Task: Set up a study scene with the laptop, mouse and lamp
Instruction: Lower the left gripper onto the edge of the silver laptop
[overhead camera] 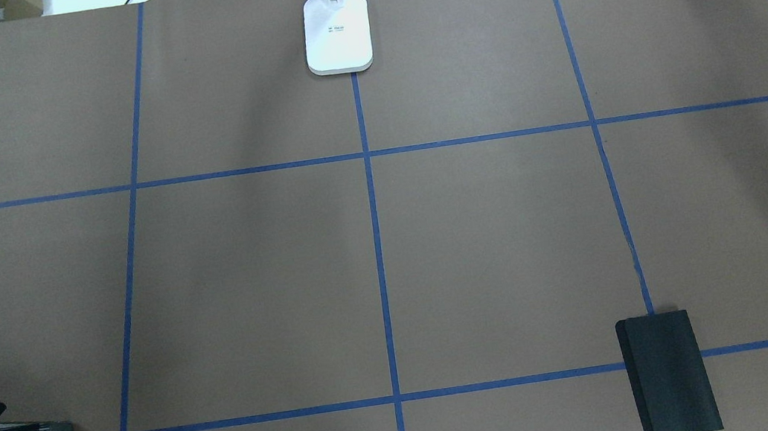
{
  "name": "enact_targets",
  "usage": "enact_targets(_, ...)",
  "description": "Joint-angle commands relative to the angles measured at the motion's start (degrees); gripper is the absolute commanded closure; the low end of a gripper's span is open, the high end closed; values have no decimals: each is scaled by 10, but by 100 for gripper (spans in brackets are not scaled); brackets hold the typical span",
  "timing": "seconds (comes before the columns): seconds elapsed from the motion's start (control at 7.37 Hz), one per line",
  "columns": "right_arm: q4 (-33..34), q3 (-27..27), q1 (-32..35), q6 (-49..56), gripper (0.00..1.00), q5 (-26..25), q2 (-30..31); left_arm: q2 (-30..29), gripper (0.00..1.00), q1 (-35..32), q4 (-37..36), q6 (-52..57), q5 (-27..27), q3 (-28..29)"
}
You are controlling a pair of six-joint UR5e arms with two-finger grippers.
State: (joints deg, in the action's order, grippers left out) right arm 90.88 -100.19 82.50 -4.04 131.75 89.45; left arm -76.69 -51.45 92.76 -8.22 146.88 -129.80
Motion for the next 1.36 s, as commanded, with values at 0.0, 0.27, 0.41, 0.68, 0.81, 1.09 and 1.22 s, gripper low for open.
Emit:
enact_targets(0.0,0,0,-1,-1,0,0,-1,6,2,4,30,3,-4,0)
enact_targets(0.27,0,0,-1,0,0,-1,-2,8,2,32,54,40,-30,0)
enact_targets(0.41,0,1,-1,0,0,-1,-2,23,2,34,58,48,-30,-1)
enact_targets(0.68,0,0,-2,-1,0,0,-2,28,2,35,58,60,-31,-1)
enact_targets(0.81,-1,0,-2,-1,0,0,-2,34,2,35,57,80,-31,0)
enact_targets(1.09,-1,0,-2,-1,0,0,-2,39,2,47,57,84,-31,1)
enact_targets(1.22,-1,0,-2,-1,0,0,-3,38,2,49,57,94,-31,1)
